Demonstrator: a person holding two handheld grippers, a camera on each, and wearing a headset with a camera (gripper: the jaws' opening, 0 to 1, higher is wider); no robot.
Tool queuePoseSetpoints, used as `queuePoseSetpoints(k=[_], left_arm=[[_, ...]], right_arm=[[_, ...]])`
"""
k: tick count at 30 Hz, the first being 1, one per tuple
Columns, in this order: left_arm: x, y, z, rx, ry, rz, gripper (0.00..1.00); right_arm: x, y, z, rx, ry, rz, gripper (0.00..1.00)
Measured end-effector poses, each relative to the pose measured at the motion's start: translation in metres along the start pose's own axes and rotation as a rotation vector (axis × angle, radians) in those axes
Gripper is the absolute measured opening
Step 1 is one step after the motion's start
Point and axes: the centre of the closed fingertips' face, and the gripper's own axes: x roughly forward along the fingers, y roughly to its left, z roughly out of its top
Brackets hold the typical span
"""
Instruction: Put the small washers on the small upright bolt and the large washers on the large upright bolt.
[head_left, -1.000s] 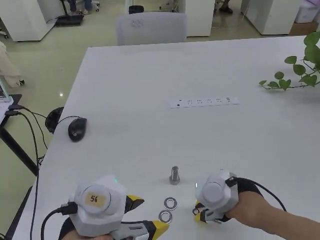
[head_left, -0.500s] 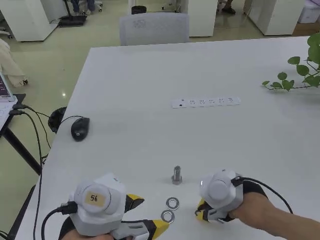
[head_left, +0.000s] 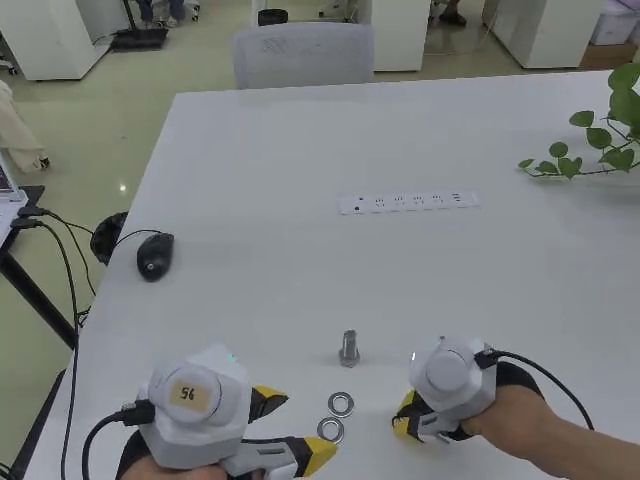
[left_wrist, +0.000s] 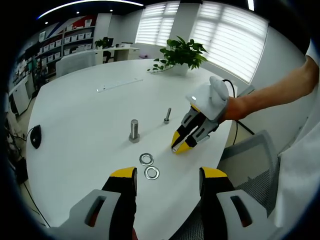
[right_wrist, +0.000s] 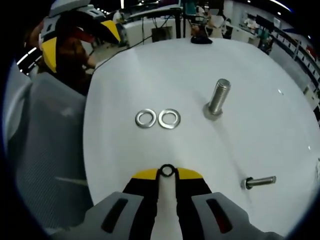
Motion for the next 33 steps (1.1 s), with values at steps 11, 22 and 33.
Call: queuePoseSetpoints(k=[11, 22, 33], left_arm=[[-0.001, 0.001, -0.001, -0.002, -0.001, 0.006, 0.49], [0.000, 0.000, 0.000, 0.001, -0.002, 0.003, 0.49], [-0.003, 0.004, -0.001, -0.006, -0.005, 0.011, 0.49]], right_arm=[[-0.017, -0.020, 0.035, -0.033, -0.053, -0.048, 0.13], [-0.031, -0.053, 0.072, -0.091, -0.077, -0.093, 0.13], [-0.059, -0.085, 0.064, -0.091, -0.069, -0.150, 0.13]])
